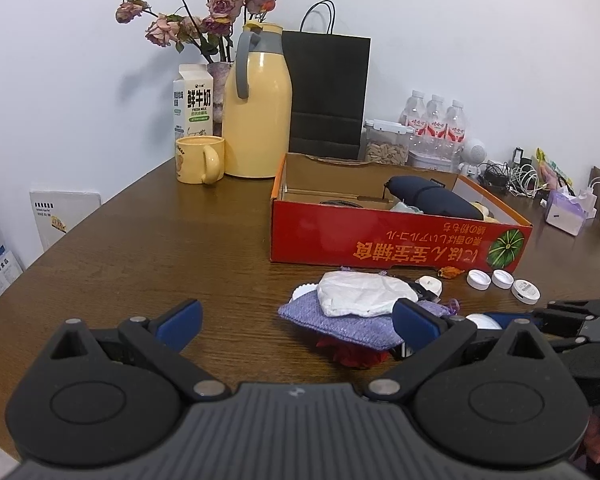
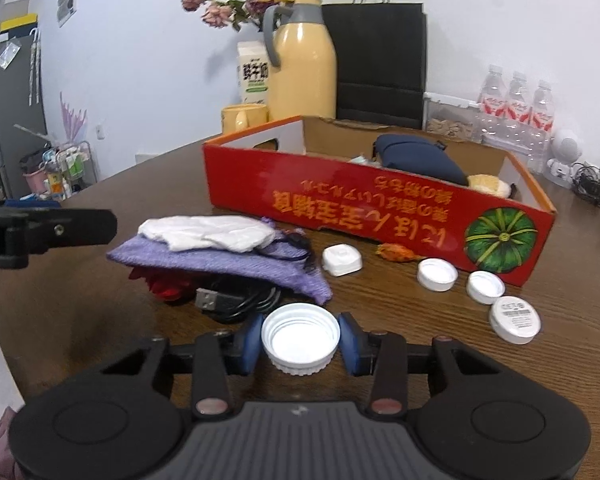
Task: Organize objects
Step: 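Move both tools back toward the purple cloth and white caps on the table, then grasp the white cloth with left tool while right tool grasps a white bottle cap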
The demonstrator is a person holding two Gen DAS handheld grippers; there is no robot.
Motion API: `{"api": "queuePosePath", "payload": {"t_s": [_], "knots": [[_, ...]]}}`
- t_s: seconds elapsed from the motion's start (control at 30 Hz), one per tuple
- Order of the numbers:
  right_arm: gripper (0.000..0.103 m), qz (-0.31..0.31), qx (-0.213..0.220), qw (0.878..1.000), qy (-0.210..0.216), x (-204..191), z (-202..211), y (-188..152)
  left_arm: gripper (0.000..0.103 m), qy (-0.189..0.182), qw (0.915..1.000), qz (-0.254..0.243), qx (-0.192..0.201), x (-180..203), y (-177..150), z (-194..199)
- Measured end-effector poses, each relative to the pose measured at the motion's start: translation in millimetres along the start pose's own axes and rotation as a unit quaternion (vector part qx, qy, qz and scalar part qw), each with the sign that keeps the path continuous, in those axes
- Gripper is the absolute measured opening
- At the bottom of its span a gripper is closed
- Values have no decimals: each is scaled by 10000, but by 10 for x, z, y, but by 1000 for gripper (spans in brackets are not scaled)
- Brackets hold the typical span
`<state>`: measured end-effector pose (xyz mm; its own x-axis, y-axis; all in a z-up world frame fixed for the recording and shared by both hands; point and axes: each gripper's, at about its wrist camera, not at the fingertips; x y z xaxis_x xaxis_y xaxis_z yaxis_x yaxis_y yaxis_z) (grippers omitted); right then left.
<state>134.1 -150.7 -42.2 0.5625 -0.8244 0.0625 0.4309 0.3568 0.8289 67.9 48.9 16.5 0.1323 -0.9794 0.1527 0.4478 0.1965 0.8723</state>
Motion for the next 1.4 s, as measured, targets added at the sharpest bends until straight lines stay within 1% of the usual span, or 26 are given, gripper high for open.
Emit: {"api": "queuePosePath", "payload": {"t_s": [0.17,0.3,0.37,0.47,0.6,0.77,0.87,0.97,1.1,1.17,1.27,1.4], "knots": [[39,-127,202,9991,-355,217,63,42,103,4,10000,-74,-4,70,57,-46],[39,-170,422,9963,-733,419,78,90,103,1,9999,-127,-46,137,103,-98],[39,-227,495,9949,-854,505,68,111,103,-4,9999,-155,-67,166,117,-123],[39,-254,591,9934,-945,577,53,128,103,4,9997,-205,-111,218,132,-166],[39,-146,661,9929,-980,564,46,105,103,4,9994,-291,-191,291,162,-228],[39,-75,755,9919,-1019,536,70,87,103,-18,9977,-580,-356,411,225,-334],[39,-89,780,9916,-1031,540,78,86,103,-68,9959,-706,-567,463,293,-442],[39,-45,811,9911,-1055,520,86,87,103,-171,9907,-936,-975,535,319,-617],[39,-31,827,9910,-1050,512,91,89,103,-135,9860,-1092,-1255,627,271,-807],[39,-39,820,9912,-1037,515,89,90,103,-99,9851,-1079,-1338,636,279,-884],[39,-25,821,9912,-1037,513,87,90,103,46,9854,-857,-1470,586,304,-978],[39,1,820,9913,-1029,506,82,94,103,-98,9865,-440,-1575,461,292,-1031]]}}
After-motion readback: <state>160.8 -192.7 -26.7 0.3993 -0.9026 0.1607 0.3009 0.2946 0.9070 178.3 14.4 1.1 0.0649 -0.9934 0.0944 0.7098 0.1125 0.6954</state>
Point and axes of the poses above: each gripper's, at about its wrist camera, not at the fingertips, and z roughly against the way its jaws point, x to its right, y to its top, and after that the axes turned 6 degrees about z, right-handed
